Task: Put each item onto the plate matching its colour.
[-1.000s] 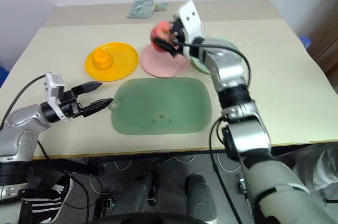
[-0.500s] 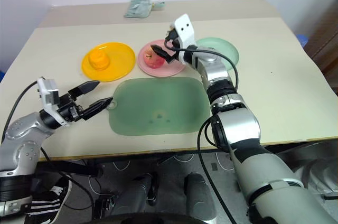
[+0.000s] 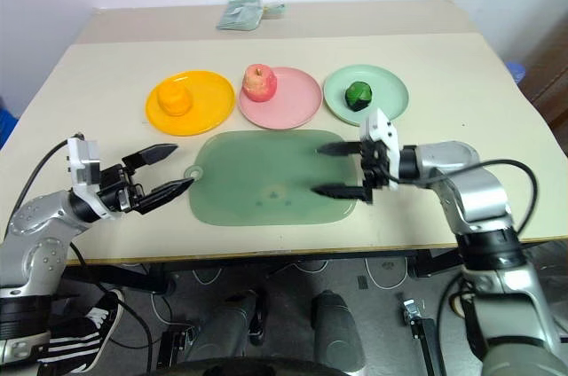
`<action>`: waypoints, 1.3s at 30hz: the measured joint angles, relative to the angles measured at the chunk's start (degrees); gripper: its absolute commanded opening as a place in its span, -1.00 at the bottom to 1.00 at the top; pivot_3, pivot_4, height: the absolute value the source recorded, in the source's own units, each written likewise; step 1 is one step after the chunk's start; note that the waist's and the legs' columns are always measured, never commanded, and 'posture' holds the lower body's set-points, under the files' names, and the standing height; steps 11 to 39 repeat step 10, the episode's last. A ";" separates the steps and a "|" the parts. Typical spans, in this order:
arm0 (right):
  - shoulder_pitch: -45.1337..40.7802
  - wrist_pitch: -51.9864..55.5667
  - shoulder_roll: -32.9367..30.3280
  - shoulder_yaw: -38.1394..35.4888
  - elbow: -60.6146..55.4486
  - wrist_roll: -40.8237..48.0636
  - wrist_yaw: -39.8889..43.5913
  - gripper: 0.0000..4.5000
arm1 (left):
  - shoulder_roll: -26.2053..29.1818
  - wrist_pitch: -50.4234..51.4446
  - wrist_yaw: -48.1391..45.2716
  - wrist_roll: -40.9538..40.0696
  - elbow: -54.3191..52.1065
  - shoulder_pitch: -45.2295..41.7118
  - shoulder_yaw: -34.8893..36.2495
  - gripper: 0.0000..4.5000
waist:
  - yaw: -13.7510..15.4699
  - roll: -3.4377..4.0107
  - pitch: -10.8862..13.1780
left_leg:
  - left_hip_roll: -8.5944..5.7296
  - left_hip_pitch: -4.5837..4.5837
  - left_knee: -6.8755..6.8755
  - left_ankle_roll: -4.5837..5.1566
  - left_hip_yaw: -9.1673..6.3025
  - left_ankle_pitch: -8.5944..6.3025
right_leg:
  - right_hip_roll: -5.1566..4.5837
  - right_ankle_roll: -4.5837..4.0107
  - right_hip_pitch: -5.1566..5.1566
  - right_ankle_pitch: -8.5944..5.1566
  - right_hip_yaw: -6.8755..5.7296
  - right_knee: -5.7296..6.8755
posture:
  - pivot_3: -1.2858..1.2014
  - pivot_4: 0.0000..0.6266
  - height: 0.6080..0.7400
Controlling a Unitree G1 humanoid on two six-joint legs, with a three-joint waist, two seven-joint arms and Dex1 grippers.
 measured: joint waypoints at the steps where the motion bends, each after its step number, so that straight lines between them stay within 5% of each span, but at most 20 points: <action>1: 0.41 0.84 -0.65 -0.34 -1.74 0.54 -0.23 0.99 | 0.00 0.07 -0.54 -0.06 -0.57 -0.10 -0.69 1.00 | 0.02 0.00 0.00 | 0.00 0.00 0.00 0.00 0.00 0.00 | 0.00 0.00 0.00 0.00 0.00 -0.01 | 0.03 -0.52 1.00; 39: 2.16 2.44 -2.85 -3.35 -5.28 2.34 -4.38 0.99 | 0.74 0.12 -5.45 0.79 2.18 -2.67 -3.32 1.00 | 0.63 0.00 -0.01 | -0.02 0.02 0.03 0.21 -0.05 -0.13 | -0.06 0.01 0.35 0.01 -0.09 -0.56 | 0.03 -0.52 1.00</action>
